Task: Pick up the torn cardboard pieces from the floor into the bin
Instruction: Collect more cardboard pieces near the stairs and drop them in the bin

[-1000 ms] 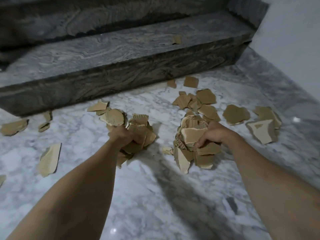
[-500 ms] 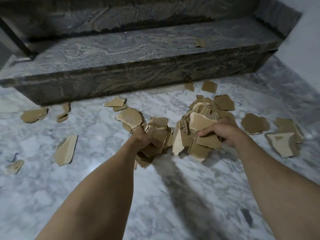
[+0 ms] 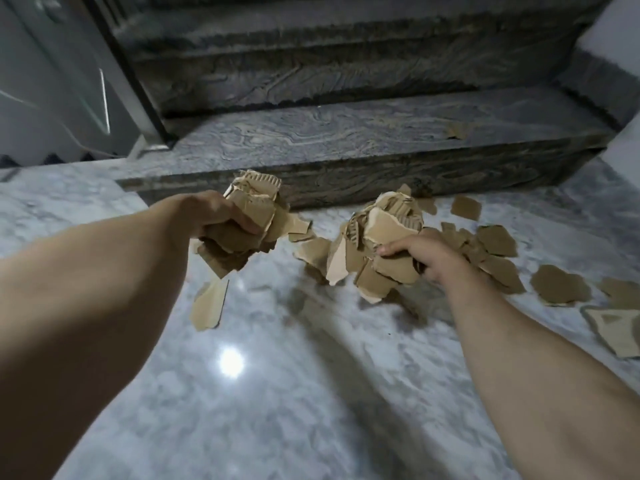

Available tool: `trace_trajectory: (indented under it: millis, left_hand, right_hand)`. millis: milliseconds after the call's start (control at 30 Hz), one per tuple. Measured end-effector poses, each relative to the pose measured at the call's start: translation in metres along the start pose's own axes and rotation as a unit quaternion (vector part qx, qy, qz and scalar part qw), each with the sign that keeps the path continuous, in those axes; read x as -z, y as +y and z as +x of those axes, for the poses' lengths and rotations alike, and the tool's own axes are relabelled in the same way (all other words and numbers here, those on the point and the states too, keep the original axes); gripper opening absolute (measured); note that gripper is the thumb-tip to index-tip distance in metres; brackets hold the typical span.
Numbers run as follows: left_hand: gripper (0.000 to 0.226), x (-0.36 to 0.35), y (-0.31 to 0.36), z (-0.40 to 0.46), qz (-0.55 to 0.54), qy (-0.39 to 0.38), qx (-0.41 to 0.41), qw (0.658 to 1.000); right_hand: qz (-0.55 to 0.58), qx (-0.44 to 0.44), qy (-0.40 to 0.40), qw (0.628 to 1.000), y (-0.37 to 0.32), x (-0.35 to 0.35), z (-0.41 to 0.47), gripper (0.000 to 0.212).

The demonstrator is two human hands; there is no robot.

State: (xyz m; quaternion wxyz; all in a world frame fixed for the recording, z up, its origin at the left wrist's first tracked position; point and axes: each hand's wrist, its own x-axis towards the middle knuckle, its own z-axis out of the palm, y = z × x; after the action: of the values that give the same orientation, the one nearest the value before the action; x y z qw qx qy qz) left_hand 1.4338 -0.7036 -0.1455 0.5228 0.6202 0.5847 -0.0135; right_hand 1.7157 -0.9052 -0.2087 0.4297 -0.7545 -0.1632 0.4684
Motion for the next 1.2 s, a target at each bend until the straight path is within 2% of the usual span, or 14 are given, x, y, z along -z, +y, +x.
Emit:
trace_trajectory:
  millis: [67, 167, 333, 400, 433, 500, 567, 633, 733, 833, 967, 1100, 1200]
  left_hand:
    - [0.024, 0.014, -0.015, 0.004, -0.018, 0.043, 0.003, 0.999]
    - [0.022, 0.017, -0.070, 0.020, -0.035, 0.061, 0.053, 0.996]
    - [0.065, 0.004, -0.156, 0.062, -0.037, 0.062, 0.142, 0.987]
    - [0.086, -0.006, -0.173, 0.079, 0.046, 0.073, 0.152, 0.985]
    - [0.080, -0.011, -0.176, 0.086, 0.095, 0.089, 0.152, 0.980]
    - [0.075, -0.016, -0.179, 0.100, 0.109, 0.102, 0.151, 0.977]
    - [0.092, -0.018, -0.176, 0.107, 0.099, 0.085, 0.159, 0.979]
    - [0.104, -0.019, -0.173, 0.112, 0.092, 0.073, 0.154, 0.981]
    - [0.085, -0.023, -0.170, 0.112, 0.063, 0.068, 0.135, 0.986]
    - [0.074, -0.025, -0.172, 0.108, 0.034, 0.071, 0.122, 0.989]
    - [0.078, -0.026, -0.175, 0.102, 0.003, 0.082, 0.110, 0.991]
    - [0.068, -0.025, -0.182, 0.096, -0.084, 0.056, 0.085, 0.991]
    - [0.057, -0.011, -0.186, 0.098, -0.156, 0.064, 0.071, 0.983]
  right_hand:
    - [-0.007, 0.002, 0.015, 1.000, -0.016, -0.027, 0.001, 0.037]
    - [-0.025, -0.024, 0.012, 0.999, -0.025, -0.068, 0.011, 0.038]
    - [-0.115, -0.054, -0.025, 0.992, -0.015, -0.116, 0.045, 0.039]
    - [-0.143, -0.054, -0.029, 0.988, -0.009, -0.125, 0.063, 0.049]
    - [-0.163, -0.053, -0.031, 0.985, -0.008, -0.129, 0.074, 0.058]
    - [-0.225, -0.063, -0.049, 0.971, -0.006, -0.137, 0.093, 0.076]
    - [-0.289, -0.085, -0.064, 0.951, 0.000, -0.147, 0.113, 0.081]
    - [-0.347, -0.091, -0.045, 0.933, 0.004, -0.158, 0.127, 0.082]
    - [-0.459, -0.090, 0.005, 0.884, 0.003, -0.170, 0.133, 0.099]
    - [-0.457, -0.065, 0.000, 0.887, -0.001, -0.177, 0.133, 0.109]
    - [-0.372, -0.058, -0.036, 0.926, -0.002, -0.177, 0.130, 0.095]
    - [-0.287, -0.066, -0.105, 0.950, -0.011, -0.172, 0.127, 0.046]
    - [-0.245, -0.061, -0.138, 0.958, -0.027, -0.175, 0.135, 0.051]
